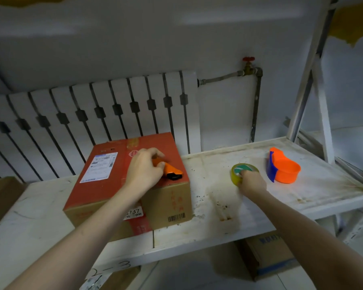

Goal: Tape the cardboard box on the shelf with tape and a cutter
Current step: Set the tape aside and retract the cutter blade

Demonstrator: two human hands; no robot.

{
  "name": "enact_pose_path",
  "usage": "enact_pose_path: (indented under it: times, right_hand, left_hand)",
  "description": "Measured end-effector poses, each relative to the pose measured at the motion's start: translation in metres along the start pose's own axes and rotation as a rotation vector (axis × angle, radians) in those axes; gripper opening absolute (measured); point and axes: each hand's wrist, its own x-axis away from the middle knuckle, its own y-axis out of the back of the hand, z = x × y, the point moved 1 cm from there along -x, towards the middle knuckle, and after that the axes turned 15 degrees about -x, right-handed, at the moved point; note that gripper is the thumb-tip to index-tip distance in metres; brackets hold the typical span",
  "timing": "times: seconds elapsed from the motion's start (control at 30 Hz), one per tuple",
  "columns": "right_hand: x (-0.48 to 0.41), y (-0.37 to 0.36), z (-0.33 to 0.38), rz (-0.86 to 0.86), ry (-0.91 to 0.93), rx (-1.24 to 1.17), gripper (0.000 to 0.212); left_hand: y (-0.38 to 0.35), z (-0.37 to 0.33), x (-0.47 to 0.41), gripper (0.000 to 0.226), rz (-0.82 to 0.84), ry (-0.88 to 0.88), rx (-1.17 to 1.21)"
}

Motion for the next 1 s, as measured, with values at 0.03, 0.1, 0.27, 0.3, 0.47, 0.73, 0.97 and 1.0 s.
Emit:
enact_pose_path:
  times: [0.03,0.1,0.27,0.3,0.47,0.73,0.97,1.0]
  right_hand:
    - [0.004,0.002,0.012,-0.023,0.036,0.024,0.028]
    - [0.016,0.009,0.049,-0.098,0.177,-0.035,0.034]
    - [0.06,0.03,0.17,-0.207,0.573,-0.454,0.026]
    - [0.07,0.03,0.189,-0.134,0.614,-0.439,0.028]
    - [0.085,0.009,0.231,0.086,0.565,0.035,0.043]
    - [0.105,0.017,0.246,0.203,0.318,-0.468,0.03]
    - [0.196,0.023,0.266,0.617,0.088,-1.4,0.035]
    - [0.202,0.023,0.266,0.616,0.098,-1.39,0.036]
  left_hand:
    - [0.001,0.004,-0.001,0.016,-0.005,0.007,-0.002]
    - [0.001,0.01,-0.002,0.016,-0.007,0.029,-0.004]
    - [0.007,0.023,0.003,0.013,-0.01,0.066,0.038]
    - [0.01,0.027,0.005,0.014,-0.014,0.075,0.048]
    - [0.028,0.042,0.017,0.018,-0.031,0.139,0.114]
    - [0.052,0.059,0.036,0.011,0.087,0.283,0.476]
    - [0.076,0.043,0.057,0.059,0.288,0.485,1.09]
    - [0.081,0.041,0.061,0.054,0.274,0.471,1.133]
